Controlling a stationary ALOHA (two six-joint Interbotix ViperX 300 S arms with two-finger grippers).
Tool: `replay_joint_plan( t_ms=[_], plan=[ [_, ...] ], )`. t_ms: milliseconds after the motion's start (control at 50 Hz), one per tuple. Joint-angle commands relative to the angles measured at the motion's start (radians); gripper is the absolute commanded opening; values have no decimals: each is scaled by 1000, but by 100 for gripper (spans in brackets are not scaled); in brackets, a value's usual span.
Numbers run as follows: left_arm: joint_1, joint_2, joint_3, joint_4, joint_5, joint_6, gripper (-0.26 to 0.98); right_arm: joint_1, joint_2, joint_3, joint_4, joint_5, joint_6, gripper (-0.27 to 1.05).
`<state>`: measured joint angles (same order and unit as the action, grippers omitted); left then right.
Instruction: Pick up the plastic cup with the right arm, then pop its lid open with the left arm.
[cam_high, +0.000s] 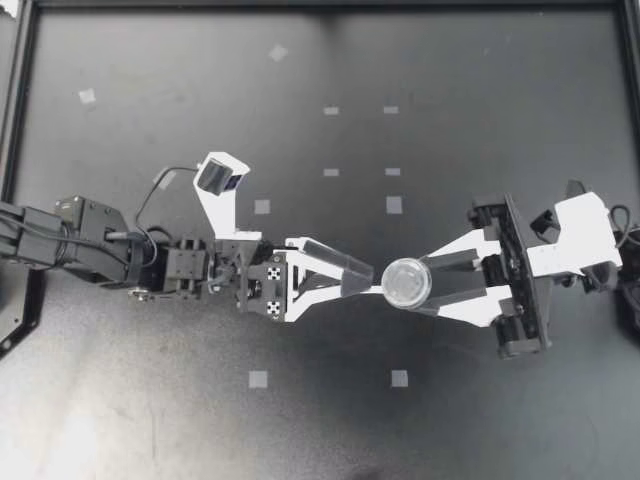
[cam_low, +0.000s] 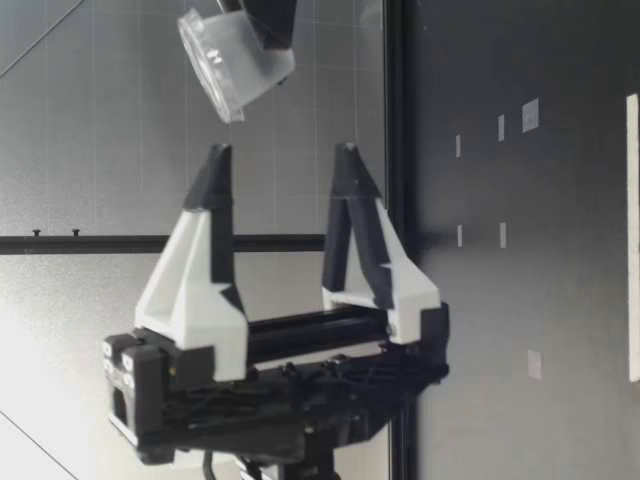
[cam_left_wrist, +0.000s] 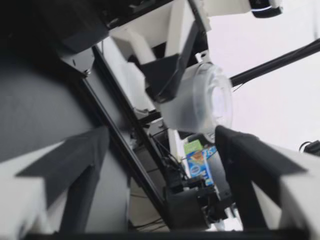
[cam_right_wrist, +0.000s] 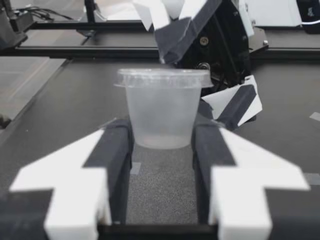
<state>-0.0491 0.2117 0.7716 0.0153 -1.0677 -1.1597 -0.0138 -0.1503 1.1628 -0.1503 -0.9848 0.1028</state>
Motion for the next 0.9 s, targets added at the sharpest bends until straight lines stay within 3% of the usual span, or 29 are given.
replay_joint_plan(
  t_ms=[0, 320, 480, 660, 780, 880],
  plan=[
    [2, -34, -29, 0, -15, 0, 77, 0, 5, -25, 0, 0, -2, 37],
    [-15, -51, -48, 5, -20, -3, 76, -6, 67, -29, 35, 66, -3, 37],
    [-23, -94, -38, 6, -20, 0, 76, -8, 41, 21, 104, 114, 2, 37],
    [-23, -126, -14, 6, -8, 23, 76, -6, -9, 43, 100, 120, 17, 37],
    [-21, -132, 11, 8, 15, 127, 76, -6, -63, 31, 83, 121, 9, 37],
    [-20, -167, 38, 11, 52, 351, 76, -6, -106, 20, 77, 120, 9, 37]
  ],
)
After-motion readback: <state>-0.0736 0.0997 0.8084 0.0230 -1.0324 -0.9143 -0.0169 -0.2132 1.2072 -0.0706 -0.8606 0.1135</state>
